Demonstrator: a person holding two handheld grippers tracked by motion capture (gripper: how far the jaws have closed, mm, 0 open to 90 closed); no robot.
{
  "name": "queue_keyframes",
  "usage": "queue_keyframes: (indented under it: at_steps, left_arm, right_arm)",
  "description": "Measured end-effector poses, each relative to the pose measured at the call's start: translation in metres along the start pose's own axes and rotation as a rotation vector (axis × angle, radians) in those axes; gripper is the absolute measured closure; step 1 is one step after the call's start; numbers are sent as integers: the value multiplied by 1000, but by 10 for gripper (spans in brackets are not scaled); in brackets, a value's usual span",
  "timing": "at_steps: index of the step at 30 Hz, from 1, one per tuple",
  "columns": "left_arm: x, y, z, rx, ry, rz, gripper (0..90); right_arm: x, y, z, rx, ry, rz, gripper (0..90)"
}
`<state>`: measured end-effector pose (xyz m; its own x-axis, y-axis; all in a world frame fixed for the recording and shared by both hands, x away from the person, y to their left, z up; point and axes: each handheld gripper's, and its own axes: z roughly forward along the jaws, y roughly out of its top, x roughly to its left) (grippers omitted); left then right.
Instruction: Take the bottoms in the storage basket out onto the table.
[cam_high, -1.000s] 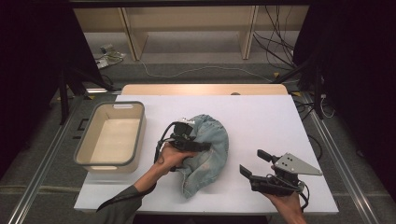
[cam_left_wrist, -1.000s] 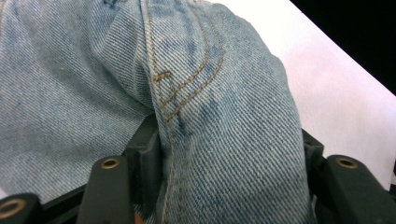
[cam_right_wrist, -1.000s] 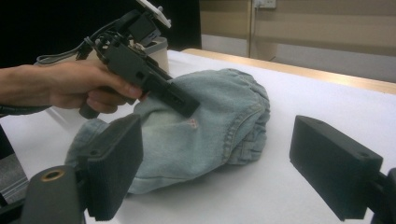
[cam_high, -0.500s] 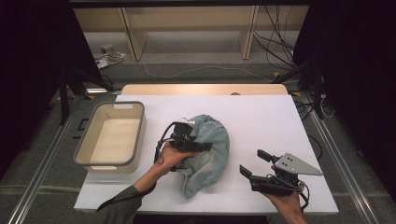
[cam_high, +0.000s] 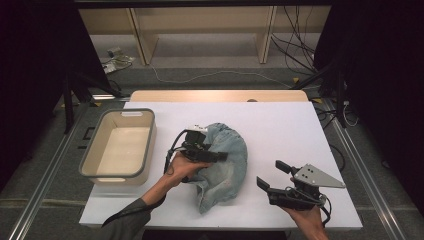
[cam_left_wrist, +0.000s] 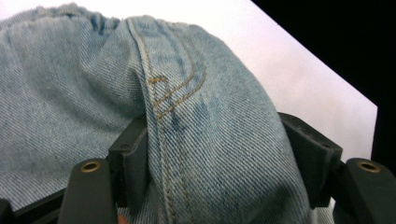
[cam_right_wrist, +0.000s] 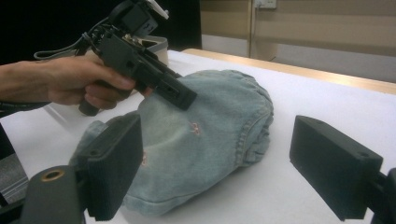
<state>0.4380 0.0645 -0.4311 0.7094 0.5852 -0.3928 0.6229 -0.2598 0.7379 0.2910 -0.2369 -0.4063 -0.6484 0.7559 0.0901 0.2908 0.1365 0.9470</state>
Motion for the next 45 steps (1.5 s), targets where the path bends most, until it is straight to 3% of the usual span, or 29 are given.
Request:
queue_keyframes:
  at_steps: [11,18,30,45]
  left_arm:
    - [-2,6,-9,-23,-26,11,284]
    - [-3,8,-10,-26,-41,-2,239]
    - [-5,9,-15,-28,-27,22,170]
    - [1,8,-35,-122,-66,69,167]
  right_arm:
    - [0,0,0,1,0,1,185]
    - [0,0,0,1,0,2,185]
    - [0,0,0,3,0,1,184]
    - [1,0,0,5,2,3,180]
